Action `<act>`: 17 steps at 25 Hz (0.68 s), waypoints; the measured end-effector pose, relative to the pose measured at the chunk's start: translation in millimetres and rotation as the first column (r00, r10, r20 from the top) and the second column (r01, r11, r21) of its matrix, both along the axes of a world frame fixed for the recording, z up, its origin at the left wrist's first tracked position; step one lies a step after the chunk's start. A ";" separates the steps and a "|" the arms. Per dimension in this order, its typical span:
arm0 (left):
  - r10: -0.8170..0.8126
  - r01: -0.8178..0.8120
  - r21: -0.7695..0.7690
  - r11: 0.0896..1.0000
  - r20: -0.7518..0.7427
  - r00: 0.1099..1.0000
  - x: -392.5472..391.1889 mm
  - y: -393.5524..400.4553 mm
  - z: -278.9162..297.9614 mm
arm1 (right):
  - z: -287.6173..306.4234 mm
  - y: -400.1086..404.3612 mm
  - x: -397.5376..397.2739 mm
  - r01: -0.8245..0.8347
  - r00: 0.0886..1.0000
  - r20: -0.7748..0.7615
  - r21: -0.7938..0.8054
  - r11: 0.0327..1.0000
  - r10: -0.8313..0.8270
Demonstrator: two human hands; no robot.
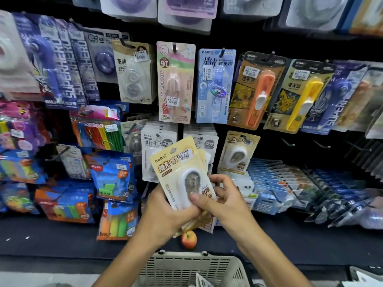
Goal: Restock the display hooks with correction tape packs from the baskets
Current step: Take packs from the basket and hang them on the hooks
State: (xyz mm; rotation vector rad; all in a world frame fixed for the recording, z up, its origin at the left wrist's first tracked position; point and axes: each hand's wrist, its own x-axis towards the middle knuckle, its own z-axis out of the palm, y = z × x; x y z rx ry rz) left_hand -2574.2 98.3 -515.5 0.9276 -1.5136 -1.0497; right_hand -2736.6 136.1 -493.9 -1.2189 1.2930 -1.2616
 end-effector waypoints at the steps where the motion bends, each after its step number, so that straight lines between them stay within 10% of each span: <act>1: -0.002 0.002 -0.010 1.000 0.016 1.000 -1.9 0.7 0.8 | -1.3 -0.3 -0.6 0.025 1.000 0.004 0.012 1.000 -0.025; 12: -0.231 0.246 0.079 0.966 -0.163 0.959 -27.7 -49.6 32.9 | 19.5 -4.1 -68.6 0.323 0.909 0.275 0.009 0.946 -0.313; 17: -0.156 0.201 0.142 0.969 -0.282 0.947 -19.6 -47.1 17.8 | 4.6 -4.6 -106.6 0.491 0.859 0.105 0.103 0.865 -0.500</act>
